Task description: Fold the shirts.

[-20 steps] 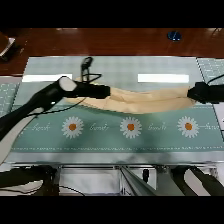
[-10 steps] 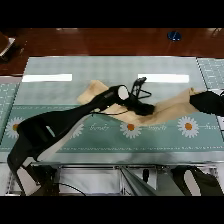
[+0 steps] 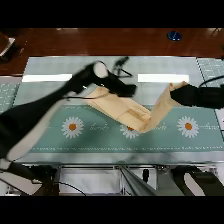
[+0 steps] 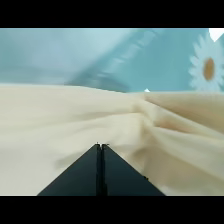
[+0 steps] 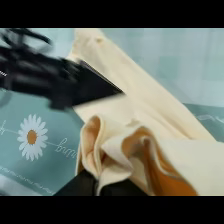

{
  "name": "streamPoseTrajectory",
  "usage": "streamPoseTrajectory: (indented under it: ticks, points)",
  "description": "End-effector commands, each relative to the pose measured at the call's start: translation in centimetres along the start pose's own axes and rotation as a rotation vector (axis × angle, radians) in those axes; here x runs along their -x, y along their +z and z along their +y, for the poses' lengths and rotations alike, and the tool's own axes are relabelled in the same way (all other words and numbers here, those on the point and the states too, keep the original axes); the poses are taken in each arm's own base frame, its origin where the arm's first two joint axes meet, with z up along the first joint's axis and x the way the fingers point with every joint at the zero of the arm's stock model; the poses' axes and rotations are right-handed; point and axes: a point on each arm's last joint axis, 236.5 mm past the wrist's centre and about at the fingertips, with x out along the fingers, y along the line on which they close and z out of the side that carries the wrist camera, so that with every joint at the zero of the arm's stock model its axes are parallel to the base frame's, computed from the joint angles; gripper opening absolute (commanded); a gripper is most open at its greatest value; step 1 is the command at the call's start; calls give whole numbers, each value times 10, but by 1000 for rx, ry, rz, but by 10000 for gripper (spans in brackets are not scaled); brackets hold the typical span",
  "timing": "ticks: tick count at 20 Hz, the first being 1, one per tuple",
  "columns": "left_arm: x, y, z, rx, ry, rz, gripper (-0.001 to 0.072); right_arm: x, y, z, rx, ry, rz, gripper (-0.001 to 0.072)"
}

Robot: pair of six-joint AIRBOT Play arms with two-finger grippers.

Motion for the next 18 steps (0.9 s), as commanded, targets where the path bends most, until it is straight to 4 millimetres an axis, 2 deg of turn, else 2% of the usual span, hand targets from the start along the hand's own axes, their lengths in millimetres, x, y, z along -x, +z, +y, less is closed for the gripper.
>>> streamPoseTrajectory:
  ticks: [1, 2, 4, 6, 8, 11, 13, 15, 16, 17, 18]
  points:
    - [132, 12, 88, 39, 243, -178, 17, -46, 16, 30, 61, 64, 75, 26]
    - [163, -2, 101, 58, 282, -230, 17, -66, 24, 42, 83, 83, 97, 26]
    - [204, -36, 110, 95, 311, -327, 17, -109, 36, 64, 122, 117, 141, 26]
    - [222, -73, 109, 157, 306, -421, 17, -155, 39, 83, 154, 144, 197, 26]
    - [220, -108, 100, 230, 249, -482, 17, -202, 34, 96, 178, 161, 246, 27]
    - [205, -150, 95, 268, 181, -492, 17, -262, 26, 96, 161, 157, 288, 26]
    - [194, -168, 100, 290, 171, -476, 17, -291, 20, 90, 119, 153, 320, 27]
    - [186, -176, 106, 306, 178, -456, 17, -308, 17, 90, 65, 178, 342, 27]
    - [184, -177, 109, 312, 181, -455, 17, -313, 14, 95, 28, 208, 351, 77]
    - [182, -177, 111, 316, 183, -457, 17, -316, 11, 102, -18, 250, 365, 276]
    - [181, -175, 113, 319, 186, -461, 17, -315, 7, 110, -20, 290, 380, 411]
